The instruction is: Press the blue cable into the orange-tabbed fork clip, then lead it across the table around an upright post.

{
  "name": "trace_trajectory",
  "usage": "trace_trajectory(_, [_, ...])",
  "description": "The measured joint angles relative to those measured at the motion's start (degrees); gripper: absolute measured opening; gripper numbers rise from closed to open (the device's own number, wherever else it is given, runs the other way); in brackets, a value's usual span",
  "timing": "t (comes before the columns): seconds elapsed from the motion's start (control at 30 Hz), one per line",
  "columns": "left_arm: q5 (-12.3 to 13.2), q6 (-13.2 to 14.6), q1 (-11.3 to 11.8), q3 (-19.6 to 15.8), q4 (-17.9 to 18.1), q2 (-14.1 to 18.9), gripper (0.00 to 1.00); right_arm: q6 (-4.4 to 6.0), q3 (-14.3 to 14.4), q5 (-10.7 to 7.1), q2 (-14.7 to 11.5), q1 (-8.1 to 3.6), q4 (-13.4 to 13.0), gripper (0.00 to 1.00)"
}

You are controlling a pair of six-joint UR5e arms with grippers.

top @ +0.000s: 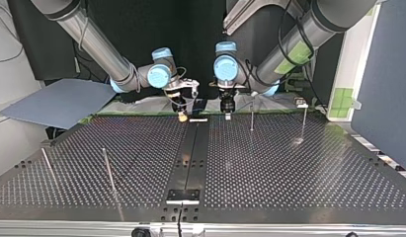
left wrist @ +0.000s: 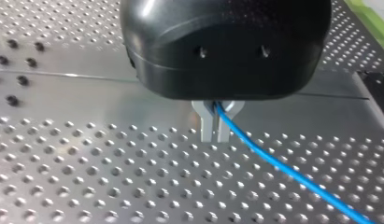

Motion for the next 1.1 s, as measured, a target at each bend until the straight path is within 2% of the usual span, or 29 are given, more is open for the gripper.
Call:
trace_trajectory(0.43, [-0.1, -0.5, -1.8, 0.0, -0.6, 6.3, 0.01, -0.02, 0.5, -0.01, -7.1, -0.05, 3.7, 0.0])
trace_trajectory(0.67, [-0.5, -0.4, -2.6, 0.0, -1.6, 8.0, 0.01, 0.29, 0.5, -0.08, -10.9, -0.19, 5.4, 0.0])
trace_trajectory(0.9, [-0.8, -0.7, -3.2, 0.0, -1.6, 11.1, 0.01, 0.59, 0.5, -0.14, -14.6, -0.37, 6.2, 0.0])
trace_trajectory(1.1, [-0.8, -0.9, -3.4, 0.8, -2.3, 12.7, 0.01, 1.44, 0.5, -0.14, -17.9, -0.65, 6.5, 0.0])
